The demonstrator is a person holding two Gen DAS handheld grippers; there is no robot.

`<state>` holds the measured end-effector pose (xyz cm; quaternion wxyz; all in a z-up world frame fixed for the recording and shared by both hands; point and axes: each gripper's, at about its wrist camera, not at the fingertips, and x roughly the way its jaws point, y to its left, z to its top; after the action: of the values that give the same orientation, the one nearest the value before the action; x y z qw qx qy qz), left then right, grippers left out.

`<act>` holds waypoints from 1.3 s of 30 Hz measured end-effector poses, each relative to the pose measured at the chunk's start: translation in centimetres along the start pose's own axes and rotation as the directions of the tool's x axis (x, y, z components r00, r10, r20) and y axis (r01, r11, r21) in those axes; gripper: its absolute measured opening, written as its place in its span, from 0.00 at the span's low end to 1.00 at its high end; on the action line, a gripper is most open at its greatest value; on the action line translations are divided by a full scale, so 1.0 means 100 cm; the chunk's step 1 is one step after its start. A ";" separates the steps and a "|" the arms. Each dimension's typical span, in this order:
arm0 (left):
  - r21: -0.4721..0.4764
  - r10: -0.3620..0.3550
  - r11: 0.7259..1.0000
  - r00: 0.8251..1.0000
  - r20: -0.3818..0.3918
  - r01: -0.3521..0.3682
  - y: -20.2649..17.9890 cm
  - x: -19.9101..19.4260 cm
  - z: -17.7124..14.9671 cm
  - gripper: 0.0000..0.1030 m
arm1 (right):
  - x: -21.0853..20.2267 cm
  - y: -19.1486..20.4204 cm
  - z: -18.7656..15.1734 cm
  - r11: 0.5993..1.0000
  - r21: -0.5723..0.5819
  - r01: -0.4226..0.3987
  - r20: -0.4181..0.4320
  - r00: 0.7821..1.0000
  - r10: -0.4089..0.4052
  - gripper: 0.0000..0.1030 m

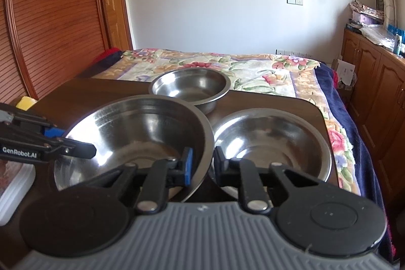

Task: Organize plates and bowls

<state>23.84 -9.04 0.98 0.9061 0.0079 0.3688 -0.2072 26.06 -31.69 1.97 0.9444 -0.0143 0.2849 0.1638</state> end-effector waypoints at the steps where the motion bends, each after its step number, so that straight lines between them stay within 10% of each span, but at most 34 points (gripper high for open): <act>1: -0.002 0.001 1.000 1.000 0.001 -0.001 0.000 -0.001 -0.001 0.28 | 0.000 0.001 0.001 1.000 0.003 0.000 0.000 1.000 0.000 0.18; 39: -0.003 -0.078 0.997 0.997 0.021 0.078 -0.001 -0.056 -0.052 0.25 | -0.047 0.031 -0.033 0.999 0.041 0.014 0.004 1.000 -0.014 0.16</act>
<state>16.74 -6.21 1.02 0.9012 -0.0104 0.3595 -0.2420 19.59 -30.56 1.99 0.9462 0.0033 0.2860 0.1512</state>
